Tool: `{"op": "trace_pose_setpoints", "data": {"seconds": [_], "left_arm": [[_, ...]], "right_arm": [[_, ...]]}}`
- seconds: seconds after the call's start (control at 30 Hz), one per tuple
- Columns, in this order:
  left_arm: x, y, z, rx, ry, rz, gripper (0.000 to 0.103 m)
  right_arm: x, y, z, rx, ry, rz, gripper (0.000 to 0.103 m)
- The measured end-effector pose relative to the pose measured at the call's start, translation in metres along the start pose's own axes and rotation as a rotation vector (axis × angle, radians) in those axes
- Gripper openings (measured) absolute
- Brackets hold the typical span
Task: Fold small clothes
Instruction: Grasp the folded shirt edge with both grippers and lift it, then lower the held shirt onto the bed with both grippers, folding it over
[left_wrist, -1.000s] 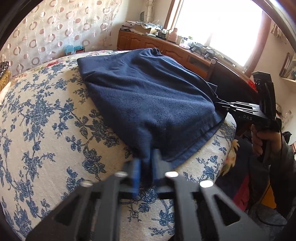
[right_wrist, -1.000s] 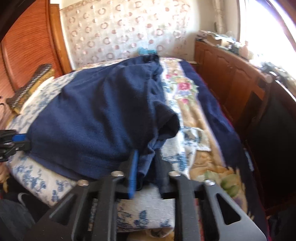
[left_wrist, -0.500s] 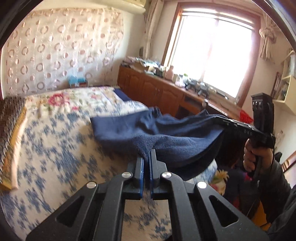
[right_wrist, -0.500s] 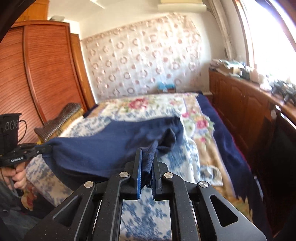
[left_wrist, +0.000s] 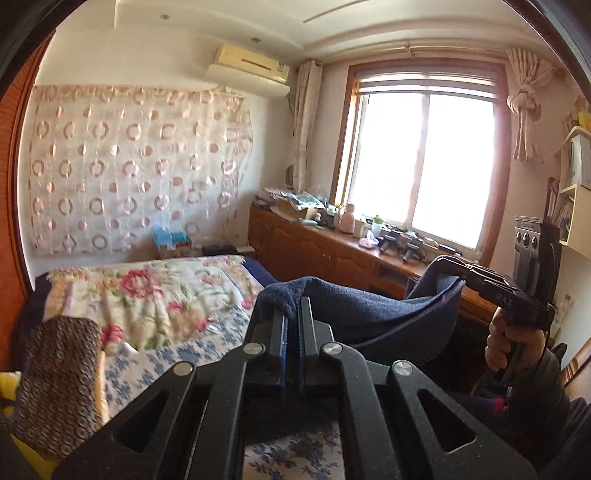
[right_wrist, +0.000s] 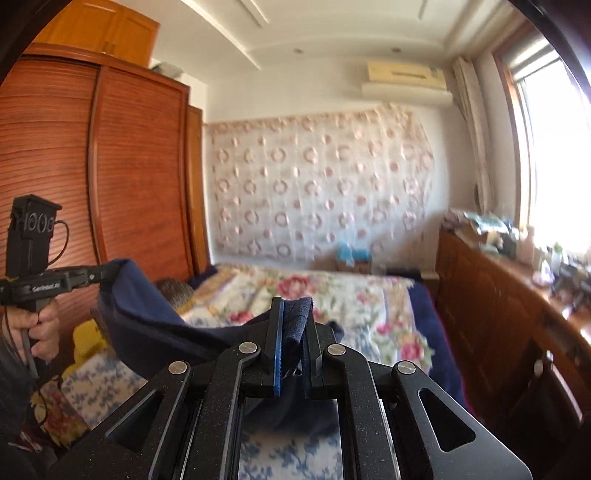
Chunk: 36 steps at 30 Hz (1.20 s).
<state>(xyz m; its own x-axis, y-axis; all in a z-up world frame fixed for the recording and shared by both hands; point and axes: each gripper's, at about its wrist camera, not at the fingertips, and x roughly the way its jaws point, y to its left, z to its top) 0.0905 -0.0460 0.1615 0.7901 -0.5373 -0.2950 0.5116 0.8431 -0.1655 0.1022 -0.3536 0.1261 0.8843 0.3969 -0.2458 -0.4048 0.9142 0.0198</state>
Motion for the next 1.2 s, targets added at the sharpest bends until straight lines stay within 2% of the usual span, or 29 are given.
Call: {"op": "trace_pose_setpoints", "data": {"seconds": [0.2, 0.33, 0.47, 0.6, 0.77, 0.87, 1.0, 1.07, 1.2], "left_arm": [[0.000, 0.035, 0.022, -0.016, -0.021, 0.073, 0.001], [0.016, 0.063, 0.029, -0.023, -0.012, 0.139, 0.001], [0.022, 0.083, 0.039, 0.014, -0.026, 0.230, 0.001], [0.015, 0.087, 0.023, 0.022, -0.002, 0.243, 0.001], [0.017, 0.081, -0.042, 0.012, 0.111, 0.237, 0.001], [0.016, 0.075, -0.101, -0.025, 0.194, 0.208, 0.001], [0.014, 0.064, -0.160, -0.082, 0.285, 0.178, 0.002], [0.006, 0.056, -0.176, -0.086, 0.303, 0.177, 0.002], [-0.003, 0.046, -0.193, -0.101, 0.321, 0.171, 0.002]], "right_arm": [[0.015, 0.014, 0.029, -0.026, -0.024, 0.018, 0.005], [0.046, 0.020, 0.040, -0.040, -0.019, 0.015, 0.005], [0.082, 0.022, 0.056, -0.035, -0.019, 0.011, 0.005], [0.099, 0.028, 0.064, -0.049, -0.020, 0.003, 0.005], [0.098, 0.039, 0.023, -0.058, 0.053, 0.043, 0.005], [0.093, 0.047, -0.022, -0.058, 0.141, 0.078, 0.005], [0.084, 0.052, -0.085, -0.035, 0.266, 0.121, 0.005], [0.080, 0.054, -0.110, -0.011, 0.316, 0.139, 0.005], [0.067, 0.058, -0.139, 0.007, 0.353, 0.154, 0.005]]}}
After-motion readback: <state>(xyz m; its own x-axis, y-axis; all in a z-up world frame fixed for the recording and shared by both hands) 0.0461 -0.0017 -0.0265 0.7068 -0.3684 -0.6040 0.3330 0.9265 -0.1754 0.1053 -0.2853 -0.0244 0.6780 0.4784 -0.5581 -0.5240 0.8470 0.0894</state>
